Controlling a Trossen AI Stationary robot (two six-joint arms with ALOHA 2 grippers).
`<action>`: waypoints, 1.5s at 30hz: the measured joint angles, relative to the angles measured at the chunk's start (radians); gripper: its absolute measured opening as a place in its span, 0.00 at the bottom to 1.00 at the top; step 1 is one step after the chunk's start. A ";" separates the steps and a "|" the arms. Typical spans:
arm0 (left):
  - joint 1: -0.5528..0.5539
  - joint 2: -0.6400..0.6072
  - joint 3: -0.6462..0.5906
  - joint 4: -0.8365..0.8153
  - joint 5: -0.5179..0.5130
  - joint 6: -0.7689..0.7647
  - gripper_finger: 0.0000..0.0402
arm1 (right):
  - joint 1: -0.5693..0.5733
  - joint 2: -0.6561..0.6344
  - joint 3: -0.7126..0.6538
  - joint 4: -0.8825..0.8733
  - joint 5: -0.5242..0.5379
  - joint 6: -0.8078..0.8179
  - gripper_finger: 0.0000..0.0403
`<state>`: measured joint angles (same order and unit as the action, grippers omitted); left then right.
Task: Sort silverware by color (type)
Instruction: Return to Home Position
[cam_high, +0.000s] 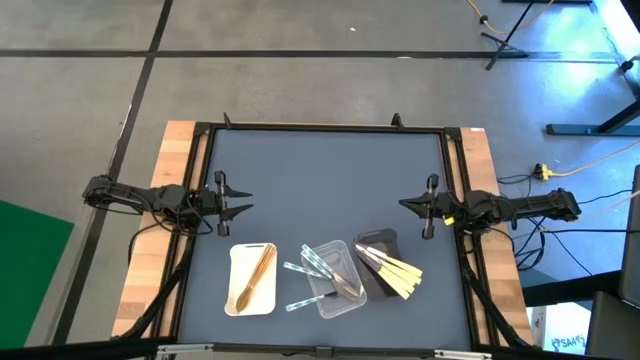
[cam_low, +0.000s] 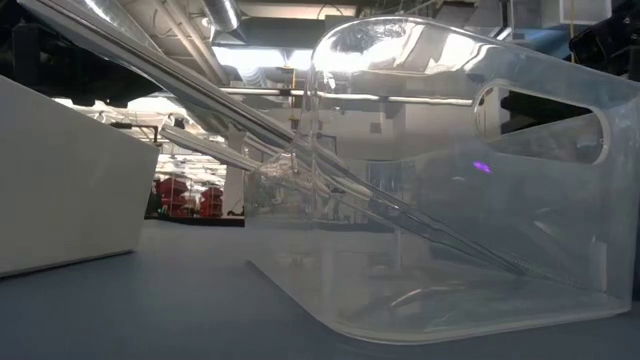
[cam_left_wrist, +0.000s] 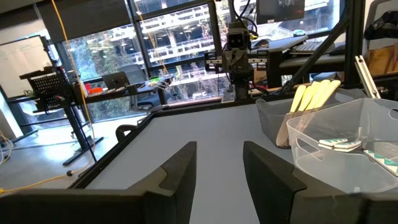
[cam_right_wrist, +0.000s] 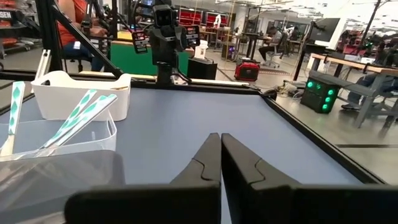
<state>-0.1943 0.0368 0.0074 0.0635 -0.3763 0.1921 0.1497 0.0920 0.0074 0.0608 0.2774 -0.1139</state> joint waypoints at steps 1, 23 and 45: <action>0.000 0.000 0.000 0.000 0.000 0.000 0.31 | 0.000 0.000 0.000 0.000 0.000 0.000 0.00; 0.000 0.000 0.000 0.000 0.000 0.000 0.31 | 0.000 0.000 0.001 -0.001 0.024 -0.023 0.00; 0.000 0.000 0.000 0.000 0.000 0.000 0.31 | 0.000 0.000 0.001 -0.002 0.018 -0.023 0.00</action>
<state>-0.1940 0.0369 0.0074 0.0636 -0.3764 0.1921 0.1497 0.0921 0.0082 0.0586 0.2951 -0.1364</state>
